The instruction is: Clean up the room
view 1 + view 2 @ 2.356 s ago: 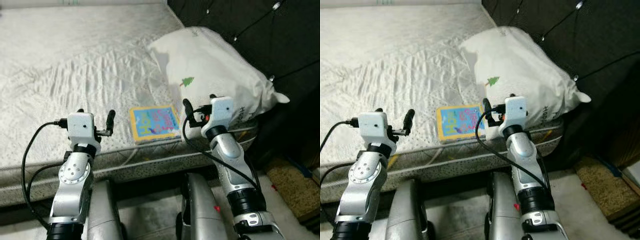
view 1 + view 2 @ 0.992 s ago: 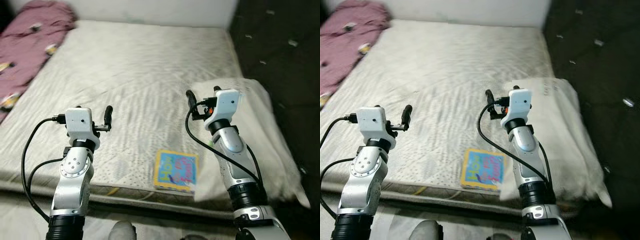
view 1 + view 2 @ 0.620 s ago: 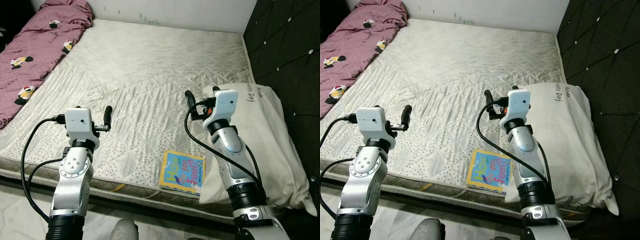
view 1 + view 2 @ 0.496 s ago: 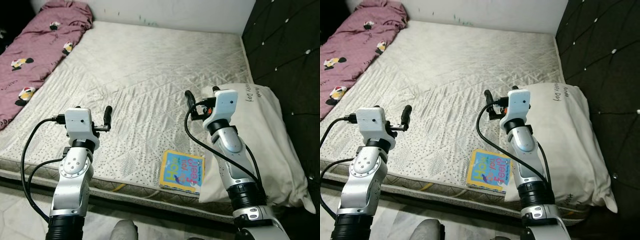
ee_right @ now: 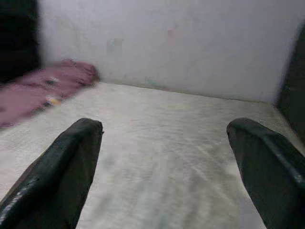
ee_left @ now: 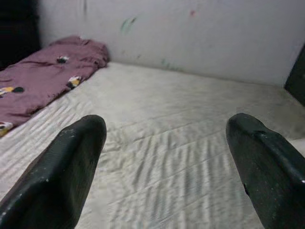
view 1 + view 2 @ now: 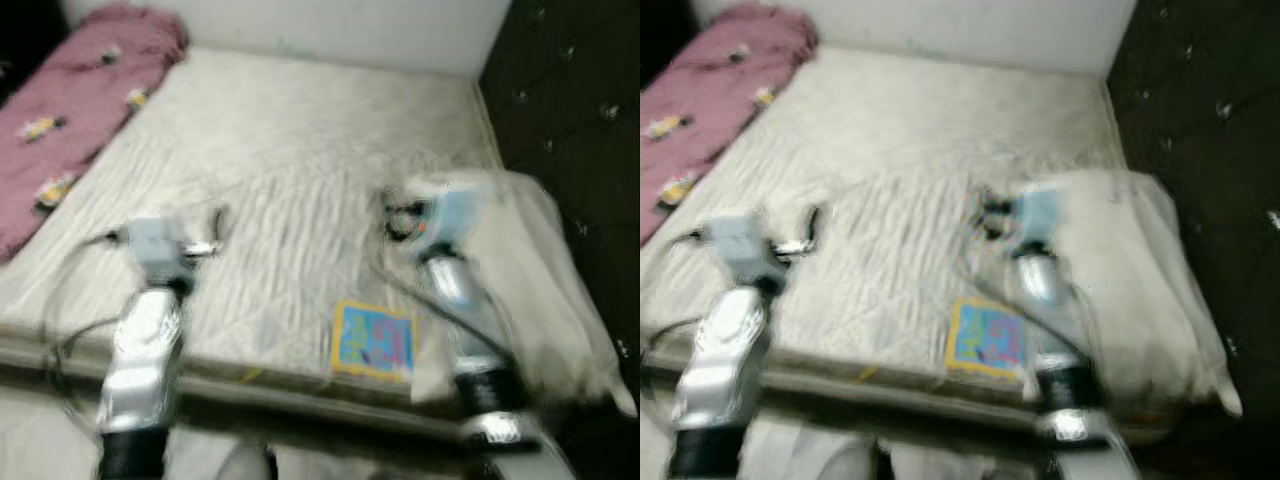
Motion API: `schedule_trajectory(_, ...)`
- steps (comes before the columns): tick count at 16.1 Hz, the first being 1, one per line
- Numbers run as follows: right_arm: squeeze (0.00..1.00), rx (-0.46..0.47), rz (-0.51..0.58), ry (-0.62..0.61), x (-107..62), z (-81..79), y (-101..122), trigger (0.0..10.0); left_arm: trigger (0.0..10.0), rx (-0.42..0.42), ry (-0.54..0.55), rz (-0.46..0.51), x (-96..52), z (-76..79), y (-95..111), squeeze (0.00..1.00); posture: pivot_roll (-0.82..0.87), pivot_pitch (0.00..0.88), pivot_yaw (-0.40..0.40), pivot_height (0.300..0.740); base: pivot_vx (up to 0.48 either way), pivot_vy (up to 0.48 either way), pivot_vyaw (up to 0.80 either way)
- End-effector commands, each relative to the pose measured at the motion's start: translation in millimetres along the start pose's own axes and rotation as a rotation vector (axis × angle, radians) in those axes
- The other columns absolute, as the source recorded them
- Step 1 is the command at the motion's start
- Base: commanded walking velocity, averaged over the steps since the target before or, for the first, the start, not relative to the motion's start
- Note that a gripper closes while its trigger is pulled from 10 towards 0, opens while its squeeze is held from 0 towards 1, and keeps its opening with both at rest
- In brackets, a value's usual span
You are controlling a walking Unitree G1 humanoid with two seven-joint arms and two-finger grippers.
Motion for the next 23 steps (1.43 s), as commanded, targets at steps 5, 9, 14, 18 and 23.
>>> schedule_trajectory(5,0.0,-0.022,-0.019,-0.046,-2.7,18.7,-2.7,10.0,10.0,-0.046,-0.066,0.018,0.2,15.6,4.7,0.0,-0.02,0.0,0.0,0.74,0.0,0.469,-0.77)
schedule_trajectory(9,0.0,-0.025,-0.02,-0.045,-2.7,18.9,-2.8,10.0,10.0,-0.048,-0.068,0.022,0.2,16.5,5.4,0.0,-0.03,0.0,0.001,0.74,0.0,0.469,-0.32)
schedule_trajectory(14,0.0,-0.028,-0.024,-0.04,-2.5,18.6,-3.5,10.0,10.0,-0.068,-0.079,0.012,-0.2,19.8,4.7,0.0,-0.03,0.0,-0.003,0.74,0.0,0.469,-0.32)
schedule_trajectory(18,0.0,-0.03,-0.024,-0.034,-2.2,18.2,-3.7,10.0,10.0,-0.067,-0.08,0.01,-0.4,21.2,4.1,0.0,-0.03,0.0,-0.006,0.74,0.0,0.469,-0.49)
schedule_trajectory(23,0.0,-0.036,-0.022,-0.02,-2.0,16.9,-2.8,10.0,10.0,-0.05,-0.073,0.034,-0.8,22.0,7.1,0.0,-0.03,0.0,-0.013,0.74,0.0,0.373,0.0)
Point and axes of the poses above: a point about 5 cm out from each wrist's last joint towards the gripper, its own x axis pointing out of the wrist towards the gripper, its own y axis along the axis of the wrist's last joint, z = x × y, the point moved 6 cm from there along x, pointing out of the wrist towards the gripper, and after that the axes turned 3 degrees about x, right-handed, at the moved point
